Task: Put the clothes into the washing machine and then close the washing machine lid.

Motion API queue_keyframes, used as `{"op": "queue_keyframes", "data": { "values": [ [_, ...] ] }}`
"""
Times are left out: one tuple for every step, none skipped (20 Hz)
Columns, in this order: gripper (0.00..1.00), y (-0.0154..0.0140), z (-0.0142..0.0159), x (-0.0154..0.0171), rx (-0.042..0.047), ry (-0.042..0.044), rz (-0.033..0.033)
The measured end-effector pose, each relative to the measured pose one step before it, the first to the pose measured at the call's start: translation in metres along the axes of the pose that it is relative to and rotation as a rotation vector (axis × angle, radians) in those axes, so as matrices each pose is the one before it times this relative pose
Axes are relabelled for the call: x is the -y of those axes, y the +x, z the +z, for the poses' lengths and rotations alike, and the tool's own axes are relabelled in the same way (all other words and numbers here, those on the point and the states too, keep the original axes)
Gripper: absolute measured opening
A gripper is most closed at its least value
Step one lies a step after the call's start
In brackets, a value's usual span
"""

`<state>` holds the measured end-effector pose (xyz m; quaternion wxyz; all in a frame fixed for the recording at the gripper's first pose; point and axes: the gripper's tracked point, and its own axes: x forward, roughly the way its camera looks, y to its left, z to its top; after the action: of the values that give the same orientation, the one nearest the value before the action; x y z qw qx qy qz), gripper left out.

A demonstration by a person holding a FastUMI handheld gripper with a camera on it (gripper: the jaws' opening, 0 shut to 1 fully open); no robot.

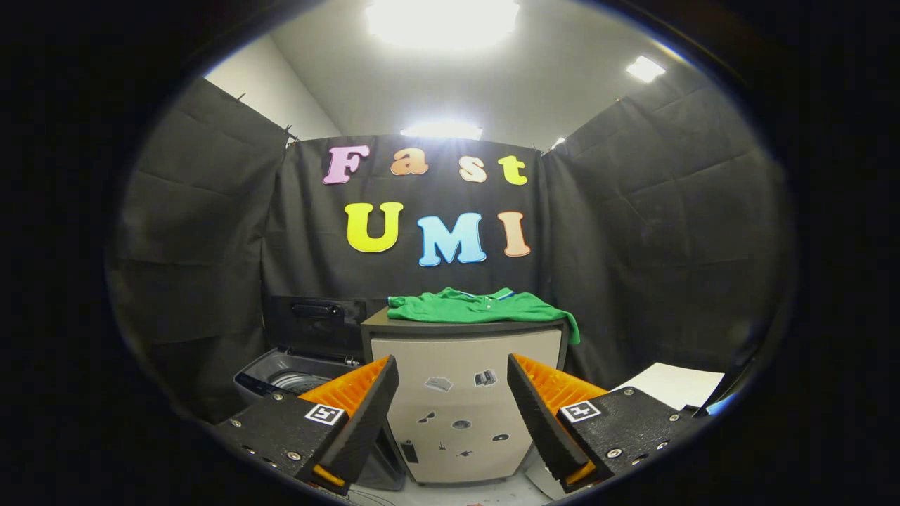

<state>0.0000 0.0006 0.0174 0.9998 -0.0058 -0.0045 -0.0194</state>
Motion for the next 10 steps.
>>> {"op": "queue_keyframes", "data": {
  "values": [
    [0.96,0.00201,0.00298,-0.00093,-0.00189,0.00003,0.00049],
    [0.96,0.00290,0.00288,-0.00032,-0.00172,-0.00049,0.00137],
    [0.96,0.00361,0.00297,-0.00084,0.00081,-0.00130,0.00254],
    [0.96,0.00503,0.00329,0.00075,0.00101,-0.00048,-0.00151],
    [0.95,0.00558,0.00256,0.00164,-0.00411,-0.00074,-0.00480],
    [0.96,0.00530,-0.00037,0.00105,-0.01056,-0.00104,-0.00232],
    [0.96,0.00635,0.00195,0.00094,-0.00894,-0.00250,0.00086],
    [0.96,0.00609,0.00360,0.00202,-0.00323,-0.00315,-0.00113],
    [0.96,0.00626,0.00521,0.00391,-0.00142,-0.00321,-0.00449],
    [0.96,0.00736,0.00534,0.00428,-0.00095,-0.00129,-0.00346]
  ]
}}
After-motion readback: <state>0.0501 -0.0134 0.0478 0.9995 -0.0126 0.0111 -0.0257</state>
